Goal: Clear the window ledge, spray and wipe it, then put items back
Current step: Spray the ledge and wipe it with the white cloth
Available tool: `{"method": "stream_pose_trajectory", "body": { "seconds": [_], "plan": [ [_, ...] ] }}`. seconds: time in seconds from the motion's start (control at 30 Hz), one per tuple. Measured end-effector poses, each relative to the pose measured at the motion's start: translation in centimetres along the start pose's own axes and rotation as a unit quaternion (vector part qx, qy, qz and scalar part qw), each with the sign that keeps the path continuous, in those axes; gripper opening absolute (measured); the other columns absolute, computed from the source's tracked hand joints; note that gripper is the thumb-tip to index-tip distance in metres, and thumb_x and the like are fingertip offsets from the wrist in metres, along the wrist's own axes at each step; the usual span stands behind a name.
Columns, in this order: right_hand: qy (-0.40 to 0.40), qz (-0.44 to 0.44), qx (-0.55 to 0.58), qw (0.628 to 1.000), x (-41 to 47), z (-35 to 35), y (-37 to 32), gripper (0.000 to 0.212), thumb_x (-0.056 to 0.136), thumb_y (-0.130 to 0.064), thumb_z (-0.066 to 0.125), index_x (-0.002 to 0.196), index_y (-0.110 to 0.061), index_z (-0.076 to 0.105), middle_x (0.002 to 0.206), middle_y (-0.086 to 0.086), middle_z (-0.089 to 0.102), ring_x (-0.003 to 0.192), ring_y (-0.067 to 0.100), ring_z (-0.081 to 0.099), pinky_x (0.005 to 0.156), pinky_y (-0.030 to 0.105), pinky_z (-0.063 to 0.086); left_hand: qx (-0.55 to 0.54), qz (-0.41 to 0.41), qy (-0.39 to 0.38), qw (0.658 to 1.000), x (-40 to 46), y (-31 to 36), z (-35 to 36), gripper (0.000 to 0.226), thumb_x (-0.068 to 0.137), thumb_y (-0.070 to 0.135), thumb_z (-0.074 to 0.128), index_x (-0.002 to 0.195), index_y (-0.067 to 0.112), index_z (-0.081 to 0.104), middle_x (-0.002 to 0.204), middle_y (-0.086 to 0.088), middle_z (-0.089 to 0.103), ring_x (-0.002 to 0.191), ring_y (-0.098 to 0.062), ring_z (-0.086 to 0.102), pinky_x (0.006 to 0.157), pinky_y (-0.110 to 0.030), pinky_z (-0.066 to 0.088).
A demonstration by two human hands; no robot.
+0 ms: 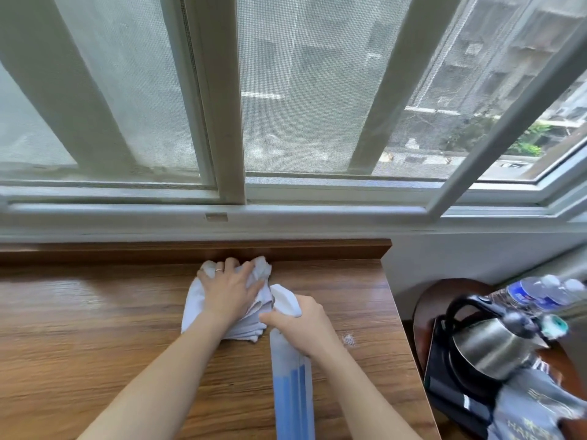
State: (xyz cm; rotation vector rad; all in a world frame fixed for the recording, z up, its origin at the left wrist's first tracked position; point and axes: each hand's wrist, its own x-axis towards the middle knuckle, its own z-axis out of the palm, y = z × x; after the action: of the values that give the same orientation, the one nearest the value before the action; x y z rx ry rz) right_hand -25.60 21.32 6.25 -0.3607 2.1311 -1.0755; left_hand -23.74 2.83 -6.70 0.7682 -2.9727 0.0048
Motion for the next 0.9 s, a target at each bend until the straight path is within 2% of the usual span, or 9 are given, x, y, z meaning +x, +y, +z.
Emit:
{"method": "stream_pose_trajectory", "body": {
  "seconds": [0.1,0.2,0.37,0.43,0.53,0.7,0.77,0.83,0.9],
  "plan": [
    [0.003,-0.01,-0.002,1.0,-0.3,0.0,-0.3,0.026,0.076,-0.045,0.073,0.059,-0.033,0.058,0.061,-0.014,0.056,0.059,0.003,0.048,0.058,0.024,0.037,-0.022,0.035,0.022,0.999,-1.9,0.3,-0.6,0.047,0.079,0.058,0.04,0.098,0.025,0.066,0.093,-0.007,0.06,0.075,-0.035,0.06,0.076,-0.063,0.042],
    [0.004,-0.01,0.0,1.0,-0.4,0.0,-0.5,0.02,0.074,-0.046,0.074,0.067,-0.03,0.064,0.065,-0.013,0.061,0.063,0.004,0.052,0.06,0.025,0.039,-0.043,0.075,0.055,0.995,-5.0,0.8,-0.6,0.044,0.076,0.056,0.04,0.096,0.026,0.065,0.093,-0.005,0.059,0.077,-0.033,0.059,0.077,-0.057,0.041],
    [0.005,-0.002,0.01,1.0,-0.6,-0.2,-0.6,0.042,0.065,-0.058,0.069,0.078,-0.018,0.067,0.067,-0.01,0.057,0.064,0.008,0.048,0.062,0.03,0.038,-0.058,0.111,0.104,0.987,-8.5,0.7,0.6,0.042,0.084,0.054,0.04,0.106,0.028,0.065,0.095,-0.002,0.057,0.081,-0.029,0.057,0.081,-0.054,0.038],
    [0.004,-0.002,0.014,1.0,-0.6,-0.2,-0.6,0.024,0.069,-0.054,0.07,0.069,-0.03,0.068,0.066,-0.011,0.058,0.063,0.006,0.049,0.061,0.028,0.038,-0.066,0.103,0.112,0.986,-8.0,0.7,0.7,0.045,0.094,0.059,0.03,0.105,0.031,0.064,0.094,-0.001,0.056,0.082,-0.027,0.053,0.08,-0.051,0.036],
    [0.008,-0.005,0.002,1.0,-0.6,-0.2,-0.5,0.025,0.071,-0.049,0.072,0.062,-0.029,0.059,0.06,-0.012,0.053,0.06,0.006,0.046,0.059,0.026,0.036,-0.089,0.1,0.11,0.985,-6.8,0.7,0.4,0.041,0.095,0.06,0.029,0.099,0.032,0.059,0.093,-0.001,0.054,0.08,-0.028,0.049,0.079,-0.049,0.033],
    [0.006,-0.006,-0.007,1.0,-0.7,-0.3,-0.4,0.02,0.076,-0.047,0.073,0.075,-0.028,0.068,0.068,-0.01,0.061,0.067,0.006,0.053,0.062,0.025,0.039,-0.078,0.038,-0.006,0.996,-2.7,1.5,-1.4,0.036,0.076,0.052,0.045,0.1,0.028,0.058,0.09,-0.007,0.055,0.075,-0.033,0.056,0.073,-0.058,0.042],
    [0.009,-0.007,-0.02,1.0,-0.8,-0.5,-0.3,0.023,0.078,-0.045,0.072,0.066,-0.028,0.062,0.066,-0.011,0.059,0.064,0.005,0.051,0.06,0.025,0.037,-0.049,0.014,-0.06,0.997,-0.8,1.7,-1.6,0.039,0.083,0.053,0.056,0.113,0.028,0.059,0.104,-0.009,0.054,0.093,-0.036,0.056,0.082,-0.062,0.038],
    [0.013,0.0,-0.033,0.999,-1.0,-0.7,-0.1,0.03,0.08,-0.045,0.072,0.064,-0.025,0.055,0.064,-0.01,0.056,0.06,0.005,0.048,0.057,0.025,0.035,-0.035,-0.004,-0.102,0.994,0.4,1.9,-1.5,0.049,0.092,0.058,0.047,0.132,0.03,0.046,0.124,-0.009,0.047,0.115,-0.036,0.047,0.093,-0.063,0.031],
    [0.018,0.004,-0.033,0.999,-1.1,-1.1,0.0,0.031,0.08,-0.044,0.071,0.065,-0.023,0.054,0.064,-0.009,0.054,0.059,0.005,0.046,0.056,0.025,0.034,-0.028,-0.007,-0.109,0.994,0.7,2.1,-1.6,0.056,0.094,0.063,0.037,0.139,0.031,0.038,0.131,-0.007,0.044,0.122,-0.034,0.041,0.097,-0.064,0.028]
  ]
}}
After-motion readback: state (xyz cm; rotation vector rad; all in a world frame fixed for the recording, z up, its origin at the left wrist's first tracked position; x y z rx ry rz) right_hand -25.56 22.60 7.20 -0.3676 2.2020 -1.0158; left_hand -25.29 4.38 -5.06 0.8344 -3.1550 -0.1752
